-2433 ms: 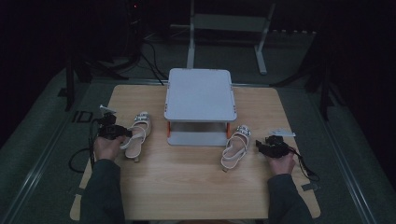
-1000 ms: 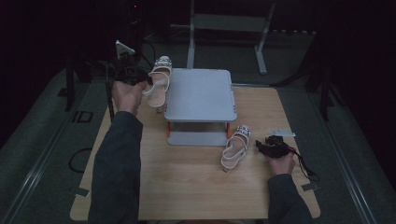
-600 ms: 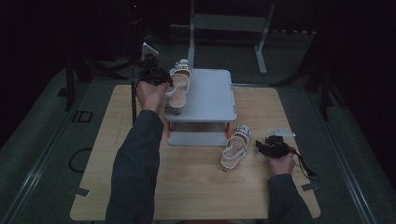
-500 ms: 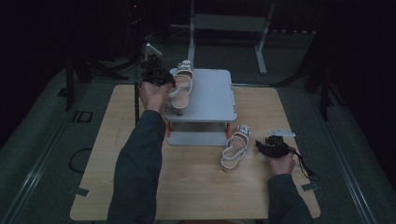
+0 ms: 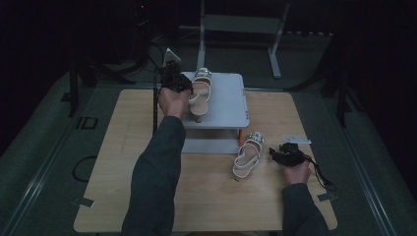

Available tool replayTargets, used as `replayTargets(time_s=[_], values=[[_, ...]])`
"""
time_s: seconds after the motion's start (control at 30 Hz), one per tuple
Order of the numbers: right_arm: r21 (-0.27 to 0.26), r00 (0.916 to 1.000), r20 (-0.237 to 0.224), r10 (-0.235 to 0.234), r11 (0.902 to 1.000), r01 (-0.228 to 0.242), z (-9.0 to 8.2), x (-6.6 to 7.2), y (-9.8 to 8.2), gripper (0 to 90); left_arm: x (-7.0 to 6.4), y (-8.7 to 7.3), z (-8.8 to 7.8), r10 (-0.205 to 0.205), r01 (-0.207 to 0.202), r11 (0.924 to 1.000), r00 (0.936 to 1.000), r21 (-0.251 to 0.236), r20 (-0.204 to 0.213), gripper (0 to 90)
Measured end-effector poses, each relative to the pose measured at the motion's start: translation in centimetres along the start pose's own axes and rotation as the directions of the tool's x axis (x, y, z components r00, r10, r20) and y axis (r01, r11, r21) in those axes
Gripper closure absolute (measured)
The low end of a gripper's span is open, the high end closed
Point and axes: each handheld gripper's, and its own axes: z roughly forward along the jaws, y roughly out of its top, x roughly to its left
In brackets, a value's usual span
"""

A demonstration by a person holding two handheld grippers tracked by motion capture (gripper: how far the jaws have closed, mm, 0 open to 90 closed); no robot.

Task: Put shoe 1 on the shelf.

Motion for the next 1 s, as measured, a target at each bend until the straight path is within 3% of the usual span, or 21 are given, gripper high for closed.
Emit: replayTargets(time_s=[0.37, 0.73, 0.83, 0.87, 0.93, 1.0], values=[[0.0, 1.0, 0.0, 0.0, 1.0, 0.0, 0.0, 0.0, 0.0, 50.5, 0.1, 0.1, 0.7, -0.031, 0.031, 0.9995, 0.9989, 0.002, -0.035, 80.4], [0.0, 1.0, 0.001, 0.001, 1.0, -0.001, 0.0, 0.0, 0.0, 50.5, -0.1, 0.5, 1.2, -0.042, 0.042, 0.9991, 0.9987, -0.011, -0.029, 80.2], [0.0, 1.0, 0.0, 0.0, 1.0, 0.0, 0.0, 0.0, 0.0, 50.6, -0.1, 0.4, 1.2, -0.034, 0.034, 0.9993, 0.9989, -0.012, -0.032, 79.7], [0.0, 1.0, 0.0, 0.001, 1.0, -0.001, 0.0, 0.0, 0.0, 50.6, -0.1, 0.4, 1.2, -0.015, 0.015, 0.9998, 0.9996, -0.01, -0.026, 79.0], [0.0, 1.0, 0.0, 0.0, 1.0, 0.0, 0.0, 0.0, 0.0, 50.5, 0.0, 0.4, 1.1, 0.023, -0.023, 0.9996, 0.9997, -0.014, 0.004, 71.1], [0.0, 1.0, -0.001, 0.0, 1.0, 0.0, 0.0, 0.0, 0.0, 50.4, 0.1, 0.2, 0.9, 0.036, -0.035, 0.9988, 0.9989, -0.034, 0.029, 63.4]])
